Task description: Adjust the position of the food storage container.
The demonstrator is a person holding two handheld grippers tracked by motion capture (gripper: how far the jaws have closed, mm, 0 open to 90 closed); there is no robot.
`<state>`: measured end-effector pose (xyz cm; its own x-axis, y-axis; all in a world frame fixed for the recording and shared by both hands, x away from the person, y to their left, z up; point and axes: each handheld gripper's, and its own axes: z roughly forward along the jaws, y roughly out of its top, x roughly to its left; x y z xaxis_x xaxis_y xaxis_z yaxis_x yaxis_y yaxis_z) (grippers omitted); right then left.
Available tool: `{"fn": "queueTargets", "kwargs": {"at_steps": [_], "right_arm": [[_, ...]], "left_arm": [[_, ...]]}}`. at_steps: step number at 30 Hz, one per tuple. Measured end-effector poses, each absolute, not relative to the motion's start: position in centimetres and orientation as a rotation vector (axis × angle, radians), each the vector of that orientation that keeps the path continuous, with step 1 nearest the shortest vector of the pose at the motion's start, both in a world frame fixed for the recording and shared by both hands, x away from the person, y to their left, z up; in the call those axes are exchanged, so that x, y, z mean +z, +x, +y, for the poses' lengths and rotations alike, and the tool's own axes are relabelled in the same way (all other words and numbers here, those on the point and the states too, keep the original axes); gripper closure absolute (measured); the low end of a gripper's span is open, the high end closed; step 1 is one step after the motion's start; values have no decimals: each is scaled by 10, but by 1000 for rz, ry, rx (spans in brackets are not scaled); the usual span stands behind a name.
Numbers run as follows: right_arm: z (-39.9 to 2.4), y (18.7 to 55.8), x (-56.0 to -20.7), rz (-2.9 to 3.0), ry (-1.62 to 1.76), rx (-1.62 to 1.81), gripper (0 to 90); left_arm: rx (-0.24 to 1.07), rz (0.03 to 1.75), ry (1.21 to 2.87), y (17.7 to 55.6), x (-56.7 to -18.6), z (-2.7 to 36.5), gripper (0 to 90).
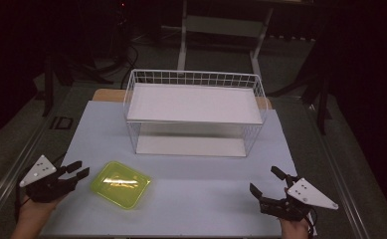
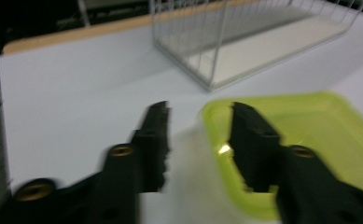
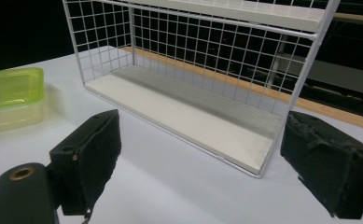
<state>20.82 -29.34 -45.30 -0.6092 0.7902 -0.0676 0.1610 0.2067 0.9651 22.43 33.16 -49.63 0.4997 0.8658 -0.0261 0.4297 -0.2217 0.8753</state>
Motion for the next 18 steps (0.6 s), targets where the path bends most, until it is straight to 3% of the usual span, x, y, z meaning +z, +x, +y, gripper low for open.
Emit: {"fn": "queueTargets", "kwargs": {"at_steps": [5,11,18], "right_arm": [[-293,208,-453,1915,883,1430,123],[-294,208,-453,1911,888,1438,123],[-294,208,-452,1913,881,1440,123]], "left_arm": [[566,1167,1942,231,-511,332,894],[477,1131,2053,229,-520,320,900],[430,1108,2062,229,-519,311,900]]}}
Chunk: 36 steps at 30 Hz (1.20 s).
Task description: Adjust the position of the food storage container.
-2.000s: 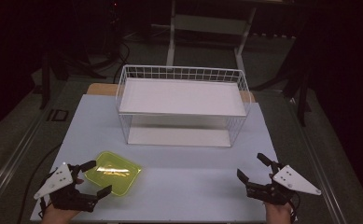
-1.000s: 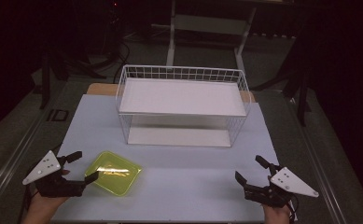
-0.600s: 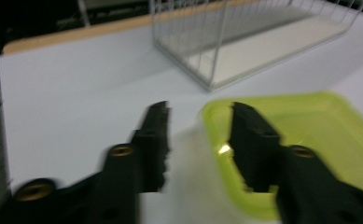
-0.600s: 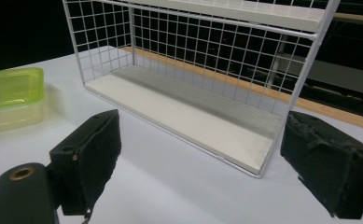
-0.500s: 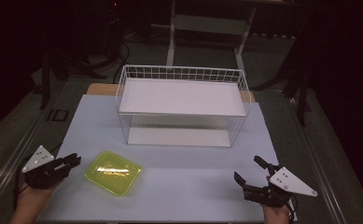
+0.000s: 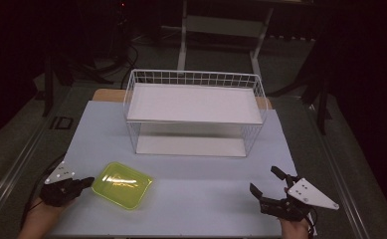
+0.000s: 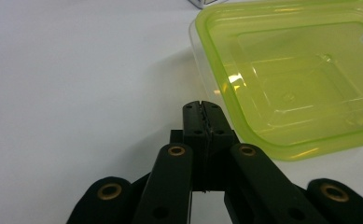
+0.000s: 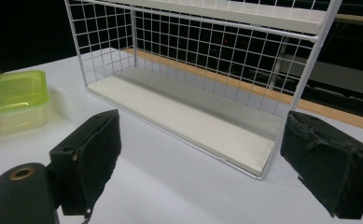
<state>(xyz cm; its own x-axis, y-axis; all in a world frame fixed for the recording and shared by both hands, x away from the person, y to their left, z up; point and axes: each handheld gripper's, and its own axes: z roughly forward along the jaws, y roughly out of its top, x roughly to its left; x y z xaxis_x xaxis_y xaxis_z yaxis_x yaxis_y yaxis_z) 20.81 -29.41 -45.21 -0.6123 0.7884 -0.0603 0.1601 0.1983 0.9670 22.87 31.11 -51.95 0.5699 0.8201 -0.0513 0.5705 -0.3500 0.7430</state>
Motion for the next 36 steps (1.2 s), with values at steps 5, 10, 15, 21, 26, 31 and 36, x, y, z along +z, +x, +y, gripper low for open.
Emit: {"fn": "queueTargets", "kwargs": {"at_steps": [5,10,15,21,26,31,36], "right_arm": [[-295,209,-453,1912,887,1440,123],[-294,208,-453,1914,887,1442,123],[-294,209,-453,1919,886,1442,123],[-296,210,-453,1923,898,1451,123],[-295,210,-453,1924,895,1451,123],[-294,210,-454,1933,890,1449,123],[-295,210,-454,1931,891,1452,123]], "left_arm": [[413,1080,2084,226,-519,302,900],[355,1015,2112,224,-518,285,900],[269,957,2070,222,-518,265,900],[248,935,2096,223,-518,252,900],[235,895,2118,222,-515,229,900],[241,889,2162,229,-515,208,900],[225,875,2171,237,-515,192,900]]}}
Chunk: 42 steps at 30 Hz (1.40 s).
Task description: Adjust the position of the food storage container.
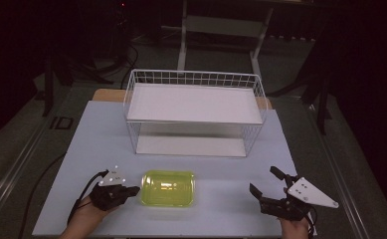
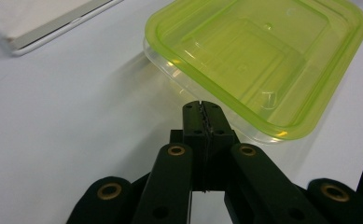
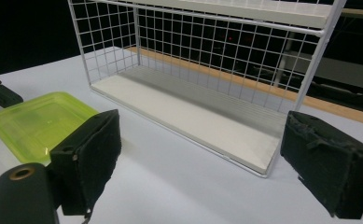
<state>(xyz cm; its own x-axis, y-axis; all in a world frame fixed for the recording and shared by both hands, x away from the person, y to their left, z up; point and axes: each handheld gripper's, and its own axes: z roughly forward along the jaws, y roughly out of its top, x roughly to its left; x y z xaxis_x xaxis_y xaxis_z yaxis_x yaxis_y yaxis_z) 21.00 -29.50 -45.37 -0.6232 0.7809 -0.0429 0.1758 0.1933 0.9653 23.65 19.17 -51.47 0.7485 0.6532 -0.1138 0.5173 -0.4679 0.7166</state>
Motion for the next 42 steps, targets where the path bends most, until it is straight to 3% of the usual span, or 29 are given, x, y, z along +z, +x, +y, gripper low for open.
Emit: {"fn": "queueTargets", "kwargs": {"at_steps": [35,41,42], "right_arm": [[-292,208,-456,1962,857,1464,123],[-287,210,-458,1991,850,1502,123],[-285,210,-458,2001,851,1492,123]], "left_arm": [[114,751,2183,259,-516,118,899],[98,776,2101,258,-506,127,768],[89,779,2087,257,-505,128,702]]}}
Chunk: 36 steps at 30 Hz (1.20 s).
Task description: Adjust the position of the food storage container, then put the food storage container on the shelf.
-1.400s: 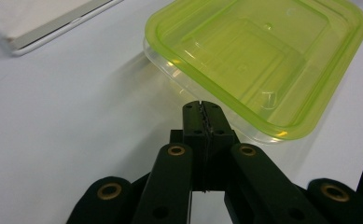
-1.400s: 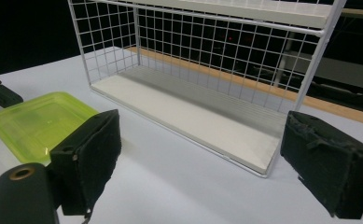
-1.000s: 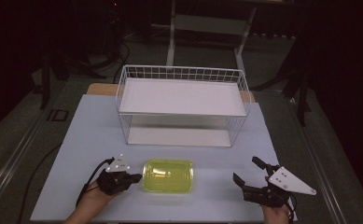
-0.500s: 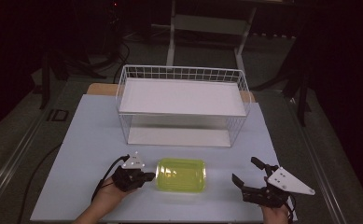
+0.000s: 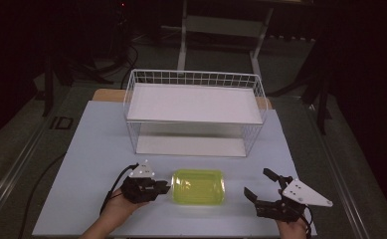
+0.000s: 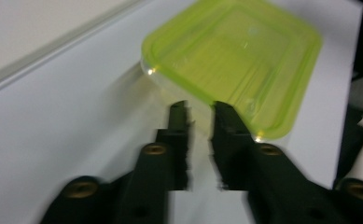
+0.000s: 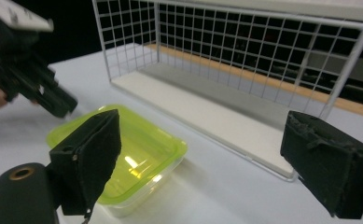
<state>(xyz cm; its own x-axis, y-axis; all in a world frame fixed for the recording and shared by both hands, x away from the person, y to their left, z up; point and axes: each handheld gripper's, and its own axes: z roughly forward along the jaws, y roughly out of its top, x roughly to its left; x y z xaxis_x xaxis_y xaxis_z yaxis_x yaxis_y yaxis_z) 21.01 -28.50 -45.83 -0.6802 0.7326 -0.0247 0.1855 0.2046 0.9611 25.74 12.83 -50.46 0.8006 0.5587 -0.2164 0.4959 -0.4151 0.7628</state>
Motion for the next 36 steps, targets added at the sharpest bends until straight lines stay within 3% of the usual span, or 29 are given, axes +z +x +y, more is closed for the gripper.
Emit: {"fn": "queueTargets", "kwargs": {"at_steps": [5,8,21,23,28,30,36], "right_arm": [[-272,215,-461,2114,853,1394,122],[-271,218,-461,2130,882,1431,122],[-258,244,-448,2166,1002,1442,113],[-254,247,-449,2205,1017,1423,264],[-244,260,-462,2366,1137,1366,274],[-241,263,-468,2381,1145,1357,357],[-233,276,-481,2401,1384,1287,301]], "left_arm": [[97,751,2018,252,-492,131,386],[97,737,2010,251,-489,130,305],[31,833,1954,264,-480,124,304],[18,857,1940,266,-479,124,303],[-12,934,1912,268,-480,119,262],[-39,966,1914,269,-482,117,181],[-96,1031,1923,271,-491,111,174]]}}
